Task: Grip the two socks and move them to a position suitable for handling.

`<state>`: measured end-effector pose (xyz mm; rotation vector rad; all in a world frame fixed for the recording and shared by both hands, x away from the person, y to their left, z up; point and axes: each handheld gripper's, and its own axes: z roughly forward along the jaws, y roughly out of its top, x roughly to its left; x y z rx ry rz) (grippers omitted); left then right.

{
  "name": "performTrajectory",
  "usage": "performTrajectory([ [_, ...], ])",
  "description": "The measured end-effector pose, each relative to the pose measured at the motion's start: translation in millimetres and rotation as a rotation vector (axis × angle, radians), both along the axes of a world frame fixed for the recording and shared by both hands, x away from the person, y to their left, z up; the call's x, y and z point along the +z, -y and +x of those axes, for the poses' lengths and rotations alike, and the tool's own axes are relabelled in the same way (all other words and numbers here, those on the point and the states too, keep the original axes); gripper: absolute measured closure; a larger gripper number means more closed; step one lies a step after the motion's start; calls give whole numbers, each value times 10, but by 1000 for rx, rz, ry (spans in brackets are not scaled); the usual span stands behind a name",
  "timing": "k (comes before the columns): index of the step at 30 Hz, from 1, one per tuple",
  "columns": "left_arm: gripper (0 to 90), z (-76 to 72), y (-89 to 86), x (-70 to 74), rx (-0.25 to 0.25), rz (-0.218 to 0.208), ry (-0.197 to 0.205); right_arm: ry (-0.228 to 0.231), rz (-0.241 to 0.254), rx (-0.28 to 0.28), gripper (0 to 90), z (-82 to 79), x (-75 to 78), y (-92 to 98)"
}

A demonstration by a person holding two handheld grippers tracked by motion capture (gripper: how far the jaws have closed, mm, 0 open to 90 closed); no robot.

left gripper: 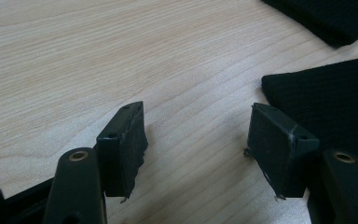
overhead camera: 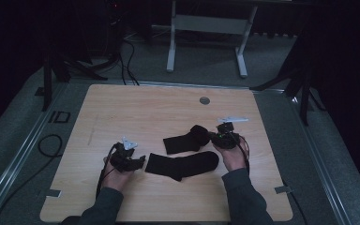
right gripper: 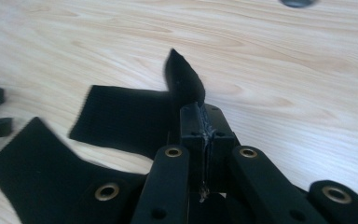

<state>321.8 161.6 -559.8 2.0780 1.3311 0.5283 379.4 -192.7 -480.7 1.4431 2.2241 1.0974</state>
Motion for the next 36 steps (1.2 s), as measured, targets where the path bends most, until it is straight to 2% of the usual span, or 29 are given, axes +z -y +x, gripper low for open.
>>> performTrajectory([
  [8, 373, -2, 2, -1, 2, -2, 0, 5, 21, -73, 885, -79, 40, 280],
  [12, 373, -2, 2, -2, 3, -2, 0, -2, 21, -72, 884, -191, 49, 331],
  [16, 372, -4, 1, -2, 2, -2, 1, -19, 45, -72, 883, -308, 50, 395],
  [20, 371, -5, 3, -2, 3, -1, 1, -22, 27, -94, 866, -298, 12, 483],
  [22, 371, -5, 3, -2, 3, -2, 1, -30, -2, -121, 802, -241, -37, 547],
  [25, 371, -4, 2, -3, 2, -2, 1, -24, -87, -198, 658, -158, -117, 634],
  [28, 371, -4, 2, -2, 2, -2, 1, -9, -110, -229, 571, -108, -138, 696],
  [31, 370, -4, 2, -2, 2, -2, 1, -2, -81, -192, 555, -75, -139, 673],
  [36, 369, 0, 6, -4, 1, -3, 2, -17, -120, -63, 536, 45, -160, 463],
])
